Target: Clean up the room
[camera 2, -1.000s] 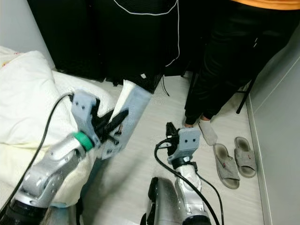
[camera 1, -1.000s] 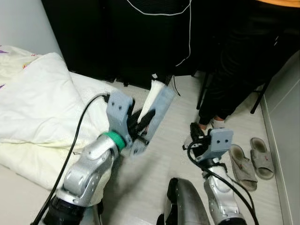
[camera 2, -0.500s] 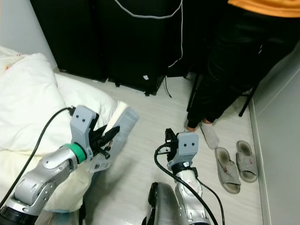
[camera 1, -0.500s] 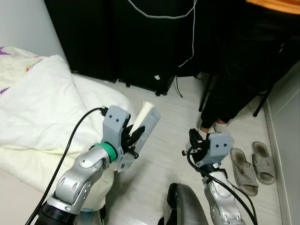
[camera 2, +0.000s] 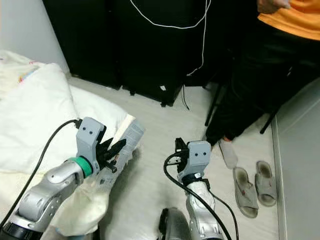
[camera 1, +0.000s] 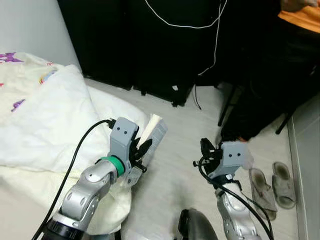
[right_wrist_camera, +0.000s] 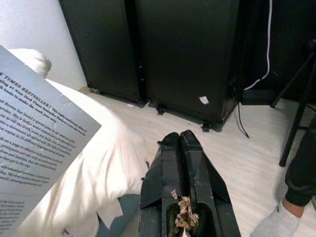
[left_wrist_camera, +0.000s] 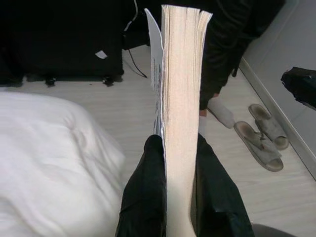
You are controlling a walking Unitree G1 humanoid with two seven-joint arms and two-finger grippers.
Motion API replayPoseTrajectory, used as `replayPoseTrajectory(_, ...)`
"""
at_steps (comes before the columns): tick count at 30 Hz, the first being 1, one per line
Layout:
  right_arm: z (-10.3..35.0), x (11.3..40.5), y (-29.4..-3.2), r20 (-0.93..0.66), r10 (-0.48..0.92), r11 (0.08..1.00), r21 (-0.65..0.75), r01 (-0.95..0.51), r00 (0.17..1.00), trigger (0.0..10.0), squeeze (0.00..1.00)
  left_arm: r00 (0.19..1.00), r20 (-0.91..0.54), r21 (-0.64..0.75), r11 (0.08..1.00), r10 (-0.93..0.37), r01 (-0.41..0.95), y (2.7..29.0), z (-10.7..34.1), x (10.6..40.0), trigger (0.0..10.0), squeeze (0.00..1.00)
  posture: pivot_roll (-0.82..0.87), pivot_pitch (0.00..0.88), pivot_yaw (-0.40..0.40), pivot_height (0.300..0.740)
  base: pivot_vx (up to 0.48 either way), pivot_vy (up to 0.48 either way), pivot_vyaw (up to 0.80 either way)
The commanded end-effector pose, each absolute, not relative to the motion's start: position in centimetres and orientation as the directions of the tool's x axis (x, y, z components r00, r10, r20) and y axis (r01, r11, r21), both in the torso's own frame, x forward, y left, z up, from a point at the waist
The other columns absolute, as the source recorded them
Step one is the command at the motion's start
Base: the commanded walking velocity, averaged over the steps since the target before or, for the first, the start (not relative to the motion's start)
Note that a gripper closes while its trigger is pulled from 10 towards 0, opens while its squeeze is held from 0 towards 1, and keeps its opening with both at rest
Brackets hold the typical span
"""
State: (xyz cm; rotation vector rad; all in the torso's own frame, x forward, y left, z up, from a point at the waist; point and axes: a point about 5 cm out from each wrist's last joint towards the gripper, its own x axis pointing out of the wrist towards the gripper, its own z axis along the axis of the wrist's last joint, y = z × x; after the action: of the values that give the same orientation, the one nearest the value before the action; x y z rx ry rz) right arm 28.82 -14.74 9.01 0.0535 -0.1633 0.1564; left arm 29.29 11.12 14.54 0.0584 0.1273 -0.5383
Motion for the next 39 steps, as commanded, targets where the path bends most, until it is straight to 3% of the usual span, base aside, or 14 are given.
replayPoseTrajectory(1, 8.6, 28.5, -14.9, 0.145, 0.144, 0.988, 0.041, -0.151, 0.979, 10.0, 0.0, 0.853, -0.114, 0.037, 0.856, -0.509, 0.516, 11.0, 14.9, 29.4, 10.0, 0.0, 0.03, 0.06, -0.002, 0.68, 0.0, 0.0, 0.0)
replayPoseTrajectory(16, 5.9, 27.7, -15.6, 0.033, 0.135, 0.991, 0.019, -0.135, 0.99, 10.0, 0.0, 0.861, -0.209, 0.111, 0.864, -0.463, 0.492, 11.9, 11.5, 29.4, 10.0, 0.0, 0.03, 0.046, -0.005, 0.738, 0.0, 0.0, 0.0)
replayPoseTrajectory(25, 2.0, 26.0, -16.6, -0.139, 0.089, 0.996, -0.002, -0.091, 0.986, 10.0, 0.0, 0.869, -0.313, 0.121, 0.892, -0.383, 0.436, 13.5, 7.7, 28.9, 10.0, 0.0, 0.03, 0.04, -0.009, 0.74, 0.0, 0.0, 0.0)
replayPoseTrajectory(39, 1.6, 25.9, -16.4, -0.142, 0.1, 0.995, 0.009, -0.099, 0.985, 10.0, 0.0, 0.871, -0.317, 0.142, 0.89, -0.375, 0.434, 13.4, 7.1, 28.8, 10.0, 0.0, 0.03, 0.039, -0.005, 0.74, -0.174, 0.0, 0.0)
